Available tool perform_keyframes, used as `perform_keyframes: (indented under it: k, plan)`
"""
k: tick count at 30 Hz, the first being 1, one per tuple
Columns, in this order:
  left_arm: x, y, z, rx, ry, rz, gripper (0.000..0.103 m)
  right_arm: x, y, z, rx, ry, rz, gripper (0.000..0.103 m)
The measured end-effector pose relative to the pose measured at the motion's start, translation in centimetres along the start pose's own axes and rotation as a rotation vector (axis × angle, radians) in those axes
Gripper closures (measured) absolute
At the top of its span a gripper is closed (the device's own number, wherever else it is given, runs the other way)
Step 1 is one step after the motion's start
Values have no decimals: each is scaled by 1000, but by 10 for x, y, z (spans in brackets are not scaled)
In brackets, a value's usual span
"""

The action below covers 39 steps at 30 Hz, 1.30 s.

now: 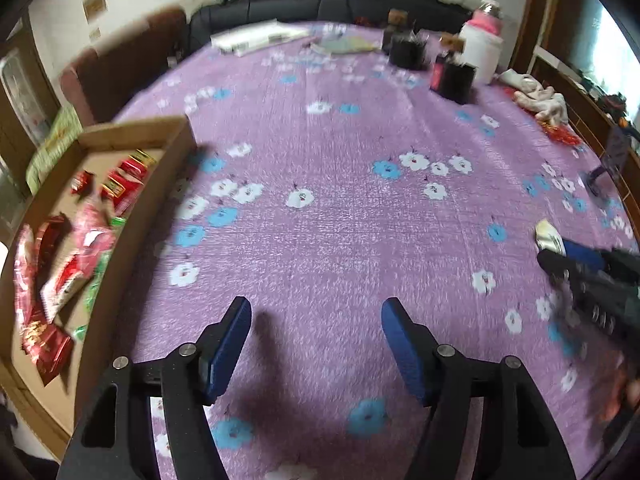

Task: Organize snacks
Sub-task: 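Lower the open right tool toward the cream-coloured packet, then close the right tool on the cream-coloured packet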

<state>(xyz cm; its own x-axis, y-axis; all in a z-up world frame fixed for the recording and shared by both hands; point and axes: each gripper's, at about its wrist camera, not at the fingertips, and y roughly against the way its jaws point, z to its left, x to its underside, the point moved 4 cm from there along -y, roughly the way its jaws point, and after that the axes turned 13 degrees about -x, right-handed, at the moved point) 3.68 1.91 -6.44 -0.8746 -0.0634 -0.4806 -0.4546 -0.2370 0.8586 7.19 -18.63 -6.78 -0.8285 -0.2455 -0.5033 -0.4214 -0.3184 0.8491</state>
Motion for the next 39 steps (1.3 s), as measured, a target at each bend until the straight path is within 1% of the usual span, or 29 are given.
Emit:
perform_keyframes:
  k: [1, 2, 4, 5, 8, 10, 11, 13, 15, 19, 20, 22, 25, 33, 35, 37, 39]
  plan:
    - [-6, -4, -1, 19, 2, 22, 32, 0, 0, -1, 10, -2, 4, 63]
    - [-12, -6, 0, 8, 17, 30, 31, -1, 0, -2, 15, -5, 6, 61]
    - [-24, -10, 1, -23, 47, 28, 21, -1, -2, -3, 8, -14, 10, 52]
    - [-28, -14, 0, -26, 47, 39, 17, -2, -2, -4, 9, -18, 10, 51]
    - [-38, -25, -8, -34, 48, 68, 17, -3, -3, -5, 5, -22, 9, 48]
    - [-41, -32, -13, -40, 45, 105, 17, -4, -4, -5, 1, -28, 8, 48]
    - [-41, -34, -15, -40, 40, 111, 14, -4, -4, -4, 1, -25, 8, 48]
    - [-41, -34, -19, -44, 30, 102, 14, -5, -5, -3, -1, -22, 10, 48]
    - [-39, -34, -22, -52, 23, 94, 11, -6, -6, -3, -7, -27, 7, 48]
    - [-38, -36, -21, -50, 25, 100, 8, -7, -7, -2, -9, -32, 1, 49]
    - [-37, -36, -20, -50, 27, 101, 8, -7, -7, -1, -12, -35, -1, 50]
    - [-35, -35, -20, -54, 30, 95, 8, -7, -7, 2, -20, -27, -6, 60]
    - [-35, -33, -24, -52, 34, 90, 8, -6, -7, 8, -26, -18, -12, 67]
    - [-28, -24, -41, -22, 3, 96, 8, -5, -6, 11, -45, -13, -12, 67]
    - [-28, -23, -45, -7, 4, 103, 8, -4, -4, 8, -46, -24, -12, 66]
    - [-29, -22, -52, 1, 3, 115, 8, -4, -2, 4, -64, -47, -15, 66]
    - [-29, -20, -58, 11, 1, 124, 8, -3, 2, 0, -60, -50, -19, 66]
